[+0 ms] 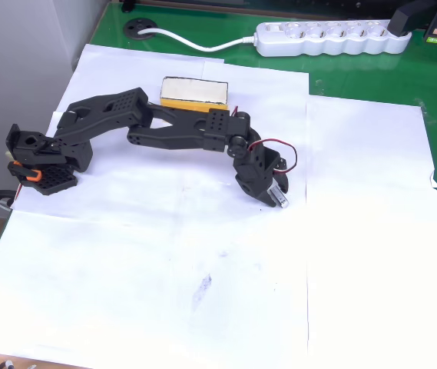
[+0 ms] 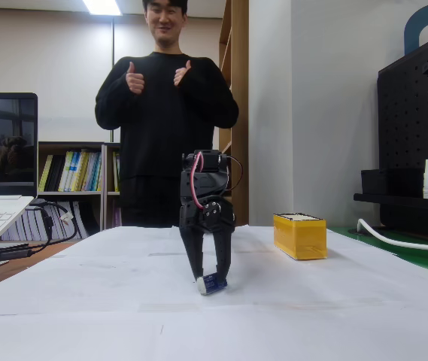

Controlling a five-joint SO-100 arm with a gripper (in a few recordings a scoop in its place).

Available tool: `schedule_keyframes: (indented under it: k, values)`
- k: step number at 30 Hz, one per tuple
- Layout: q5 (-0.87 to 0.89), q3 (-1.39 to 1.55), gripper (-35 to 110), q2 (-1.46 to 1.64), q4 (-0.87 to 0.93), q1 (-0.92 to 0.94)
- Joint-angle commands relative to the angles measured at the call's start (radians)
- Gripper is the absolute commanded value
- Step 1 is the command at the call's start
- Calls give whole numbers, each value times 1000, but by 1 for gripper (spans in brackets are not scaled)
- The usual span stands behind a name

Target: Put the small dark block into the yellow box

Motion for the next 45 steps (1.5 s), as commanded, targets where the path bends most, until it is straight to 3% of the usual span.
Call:
schedule_keyframes:
  k: [1, 15, 30, 37, 45]
  values:
    - [-8, 109, 2, -25, 0, 11]
    - [32, 81, 0, -137, 9, 6]
    - [55, -43, 0, -653, 51, -21]
    - [18, -351, 0, -1000, 72, -143]
    - [-29, -538, 0, -1255, 279, -350]
